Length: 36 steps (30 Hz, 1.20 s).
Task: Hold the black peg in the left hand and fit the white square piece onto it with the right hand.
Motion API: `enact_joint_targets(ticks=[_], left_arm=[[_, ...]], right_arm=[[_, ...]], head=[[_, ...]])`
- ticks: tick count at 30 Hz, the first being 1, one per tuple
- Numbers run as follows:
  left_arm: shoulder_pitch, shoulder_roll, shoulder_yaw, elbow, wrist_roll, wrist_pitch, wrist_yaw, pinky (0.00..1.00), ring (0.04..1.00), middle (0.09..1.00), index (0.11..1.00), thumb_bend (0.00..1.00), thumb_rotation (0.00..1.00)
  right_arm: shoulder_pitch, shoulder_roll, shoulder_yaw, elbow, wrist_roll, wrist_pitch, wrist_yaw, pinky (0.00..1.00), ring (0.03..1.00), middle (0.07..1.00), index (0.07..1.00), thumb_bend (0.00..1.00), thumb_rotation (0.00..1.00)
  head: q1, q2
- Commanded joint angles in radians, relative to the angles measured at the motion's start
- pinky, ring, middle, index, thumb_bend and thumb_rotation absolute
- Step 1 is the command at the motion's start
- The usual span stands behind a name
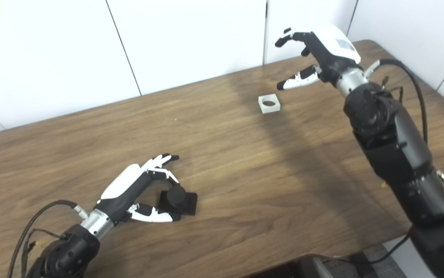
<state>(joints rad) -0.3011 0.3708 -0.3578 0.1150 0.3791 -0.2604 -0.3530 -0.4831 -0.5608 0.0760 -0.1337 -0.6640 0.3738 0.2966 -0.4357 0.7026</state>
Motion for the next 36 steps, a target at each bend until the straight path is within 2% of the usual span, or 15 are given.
enact_joint_targets(ticks=[1, 4, 7, 12, 14, 16, 21, 30, 36], left_arm=[[0.008, 0.046, 0.008, 0.007, 0.025, 0.013, -0.019, 1.0, 1.0, 0.961, 0.491, 0.52, 0.07], [0.007, 0.045, 0.009, 0.008, 0.026, 0.014, -0.016, 1.0, 1.0, 0.963, 0.491, 0.52, 0.07], [0.008, 0.04, 0.012, 0.01, 0.025, 0.014, -0.01, 0.99, 1.0, 0.96, 0.491, 0.52, 0.07], [0.01, 0.04, 0.014, 0.02, 0.026, 0.005, -0.002, 0.99, 1.0, 0.96, 0.491, 0.52, 0.07], [0.012, 0.042, 0.016, 0.018, 0.024, 0.013, -0.006, 1.0, 1.0, 0.964, 0.491, 0.52, 0.07], [0.013, 0.044, 0.019, 0.016, 0.022, 0.013, -0.005, 1.0, 1.0, 0.964, 0.491, 0.52, 0.07], [0.015, 0.046, 0.023, 0.011, 0.02, 0.023, -0.011, 1.0, 1.0, 0.966, 0.491, 0.52, 0.06], [0.015, 0.042, 0.024, 0.013, 0.022, 0.03, -0.013, 1.0, 1.0, 0.965, 0.492, 0.52, 0.07], [0.021, 0.043, 0.026, 0.0, 0.022, 0.044, -0.017, 1.0, 1.0, 0.966, 0.492, 0.52, 0.07]], right_arm=[[-0.081, -0.043, 0.008, 0.018, -0.023, -0.011, 0.007, 0.63, 0.848, 0.878, 0.731, 0.74, 0.09], [-0.131, -0.049, 0.035, 0.094, -0.033, -0.017, 0.015, 0.63, 0.846, 0.875, 0.738, 0.74, 0.1], [-0.16, -0.054, 0.057, 0.16, -0.013, -0.045, 0.03, 0.63, 0.848, 0.896, 0.755, 0.79, 0.19], [-0.197, -0.065, 0.107, 0.245, 0.008, -0.062, 0.09, 0.76, 0.952, 0.968, 0.829, 0.87, 0.32], [-0.211, -0.069, 0.127, 0.274, 0.01, -0.069, 0.109, 0.82, 0.99, 0.994, 0.857, 0.91, 0.36], [-0.226, -0.068, 0.14, 0.309, 0.018, -0.081, 0.117, 0.84, 0.998, 0.999, 0.866, 0.95, 0.38], [-0.261, -0.063, 0.168, 0.373, 0.021, -0.074, 0.147, 0.91, 1.0, 1.0, 0.888, 1.0, 0.41], [-0.304, -0.046, 0.214, 0.456, 0.023, -0.047, 0.189, 0.98, 1.0, 1.0, 0.892, 1.0, 0.42], [-0.306, -0.03, 0.244, 0.505, 0.021, -0.058, 0.182, 0.96, 1.0, 1.0, 0.88, 1.0, 0.4]], head=[[-0.007, 0.004], [-0.02, -0.007], [-0.003, -0.01], [0.006, -0.009], [0.004, -0.012], [0.015, -0.012], [0.018, -0.011], [0.03, -0.013], [0.035, -0.008]])
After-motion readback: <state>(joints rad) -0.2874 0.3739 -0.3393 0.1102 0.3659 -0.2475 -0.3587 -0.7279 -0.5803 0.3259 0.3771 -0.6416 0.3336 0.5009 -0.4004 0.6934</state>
